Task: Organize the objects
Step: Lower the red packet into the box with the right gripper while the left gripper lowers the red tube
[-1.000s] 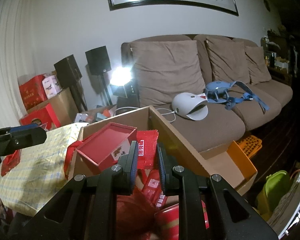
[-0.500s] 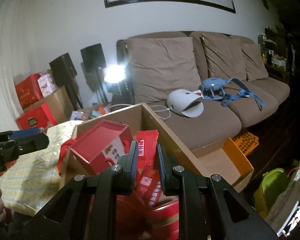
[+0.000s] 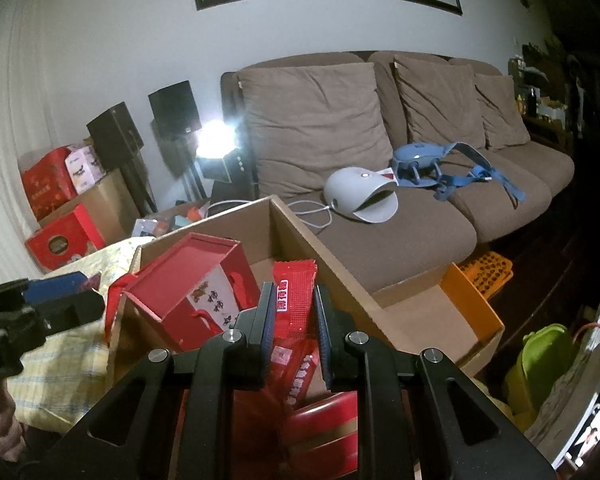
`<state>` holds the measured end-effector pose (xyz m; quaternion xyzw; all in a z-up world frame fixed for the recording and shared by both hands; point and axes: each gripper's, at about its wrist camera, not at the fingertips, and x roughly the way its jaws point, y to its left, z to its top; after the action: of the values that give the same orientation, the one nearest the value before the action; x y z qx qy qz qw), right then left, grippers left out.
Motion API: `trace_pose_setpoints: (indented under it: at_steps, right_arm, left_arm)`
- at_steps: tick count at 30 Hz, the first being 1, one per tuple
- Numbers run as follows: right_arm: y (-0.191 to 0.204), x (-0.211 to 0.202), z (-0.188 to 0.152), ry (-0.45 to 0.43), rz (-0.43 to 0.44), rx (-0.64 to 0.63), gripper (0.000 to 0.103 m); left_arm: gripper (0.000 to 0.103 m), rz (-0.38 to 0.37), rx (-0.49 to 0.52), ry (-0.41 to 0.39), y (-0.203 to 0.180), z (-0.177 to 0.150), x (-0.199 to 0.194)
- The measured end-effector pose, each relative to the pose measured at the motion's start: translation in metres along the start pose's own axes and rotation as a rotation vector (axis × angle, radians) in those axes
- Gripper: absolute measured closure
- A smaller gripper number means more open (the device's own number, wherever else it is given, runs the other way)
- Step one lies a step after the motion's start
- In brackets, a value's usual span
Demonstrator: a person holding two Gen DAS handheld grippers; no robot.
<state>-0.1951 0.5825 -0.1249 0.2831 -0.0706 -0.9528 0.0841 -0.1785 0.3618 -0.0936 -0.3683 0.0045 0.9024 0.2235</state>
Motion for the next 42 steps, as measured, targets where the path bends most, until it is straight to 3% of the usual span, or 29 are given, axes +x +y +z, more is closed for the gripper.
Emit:
trace_pose_setpoints:
  at_steps: [10, 42]
  right_arm:
    - [0.000, 0.001, 0.000, 0.006, -0.002, 0.003, 0.085]
    - [0.005, 0.015, -0.008, 0.063, 0.014, -0.021, 0.085]
  left_arm:
    - [0.047, -0.049, -0.010, 0.008, 0.000, -0.010, 0.009]
    - [0.047, -0.086, 0.039, 0.103, -0.016, -0.038, 0.040]
